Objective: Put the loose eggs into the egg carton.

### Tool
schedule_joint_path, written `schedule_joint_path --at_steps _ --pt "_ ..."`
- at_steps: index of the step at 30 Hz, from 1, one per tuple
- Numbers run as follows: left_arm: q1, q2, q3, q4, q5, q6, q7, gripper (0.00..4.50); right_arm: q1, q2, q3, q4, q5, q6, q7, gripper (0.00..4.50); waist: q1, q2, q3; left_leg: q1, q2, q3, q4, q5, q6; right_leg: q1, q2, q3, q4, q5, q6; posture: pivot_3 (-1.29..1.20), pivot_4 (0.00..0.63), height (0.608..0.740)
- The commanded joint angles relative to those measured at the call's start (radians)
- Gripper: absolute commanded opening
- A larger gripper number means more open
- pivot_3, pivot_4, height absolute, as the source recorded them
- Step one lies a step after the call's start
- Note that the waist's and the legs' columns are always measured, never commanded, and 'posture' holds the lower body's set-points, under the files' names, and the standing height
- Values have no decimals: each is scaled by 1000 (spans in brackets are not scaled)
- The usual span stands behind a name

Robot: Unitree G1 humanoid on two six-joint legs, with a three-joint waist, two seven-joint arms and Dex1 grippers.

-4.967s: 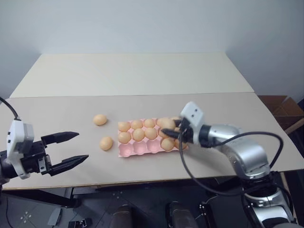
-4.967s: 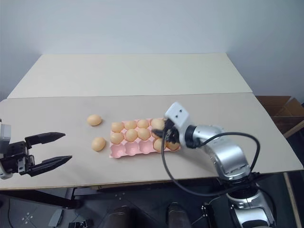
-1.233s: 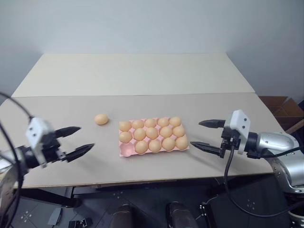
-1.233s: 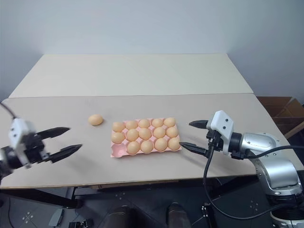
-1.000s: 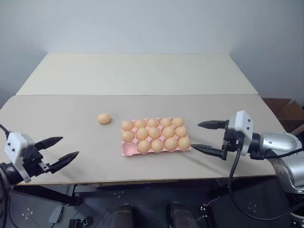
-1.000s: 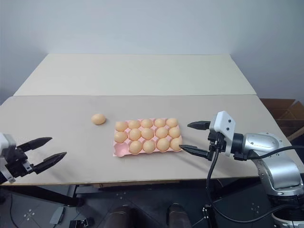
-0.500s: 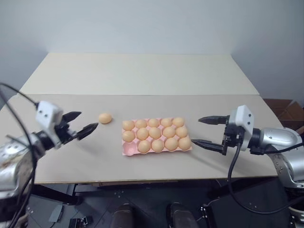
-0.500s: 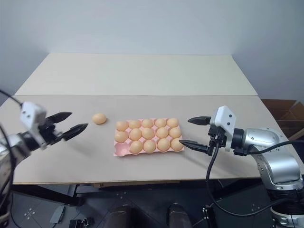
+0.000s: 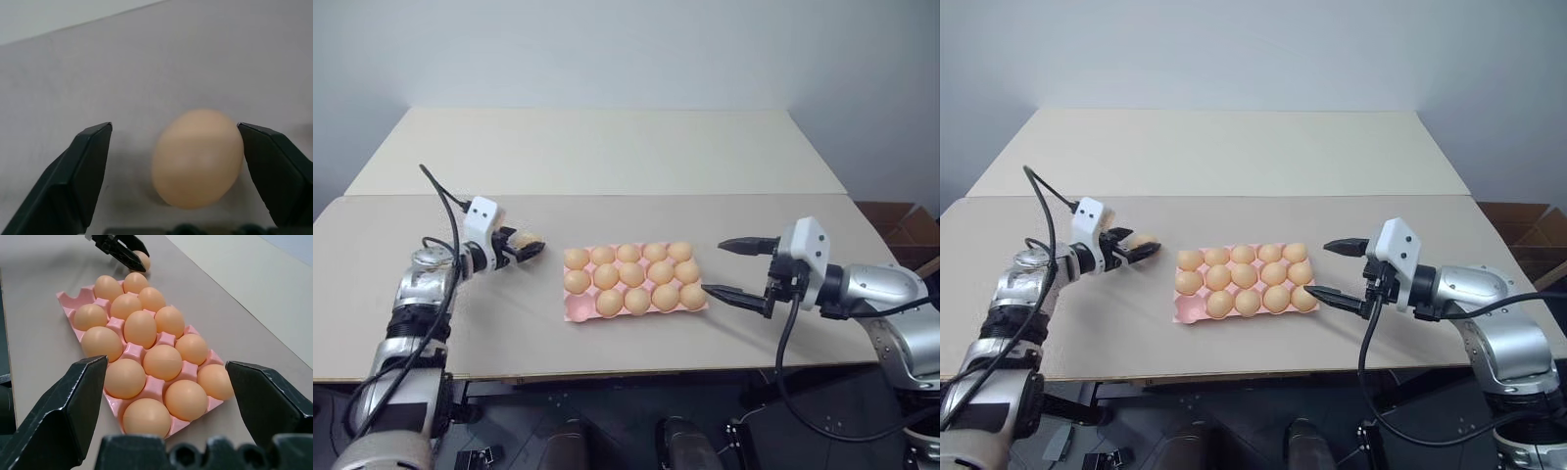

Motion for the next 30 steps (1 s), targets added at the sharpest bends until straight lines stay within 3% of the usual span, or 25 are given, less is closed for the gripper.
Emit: schedule_joint_path --at_steps 1,4,6,9,17,26,30 --pt "-48 1 -6 37 23 -48 -42 3267 -1 -2 -51 -45 30 10 -25 4500 0 0 0 0 0 0 0 0 0 0 0 0 0 0 0 0 150 740" --pt "-43 6 0 30 27 -61 -61 2251 1 3 -57 -50 36 15 -40 4500 -1 0 0 0 0 0 0 0 0 0 0 0 0 0 0 0 150 740" --pt "-22 15 9 -11 29 -72 -68 1932 3 8 -59 -54 39 18 -48 4500 -1 0 0 0 0 0 0 0 0 0 0 0 0 0 0 0 150 740" --pt "37 41 25 -154 -1 -62 -120 1932 5 9 -59 -56 39 16 -53 4500 -3 0 0 0 0 0 0 0 0 0 0 0 1 0 0 0 150 740" --pt "351 141 46 -786 -206 82 -316 1932 21 20 -48 -71 33 12 -70 4500 -9 1 0 0 1 0 0 0 0 0 -1 1 1 0 0 0 150 740" --pt "469 119 -26 -958 -278 166 -340 1932 30 18 -45 -87 40 23 -74 4500 -3 1 0 2 1 0 1 0 0 1 0 1 2 0 0 0 150 740" --pt "458 123 -59 -966 -272 204 -328 3193 28 18 -46 -88 39 31 -78 4500 -3 0 0 1 1 0 1 0 0 0 0 1 1 0 0 0 150 740"
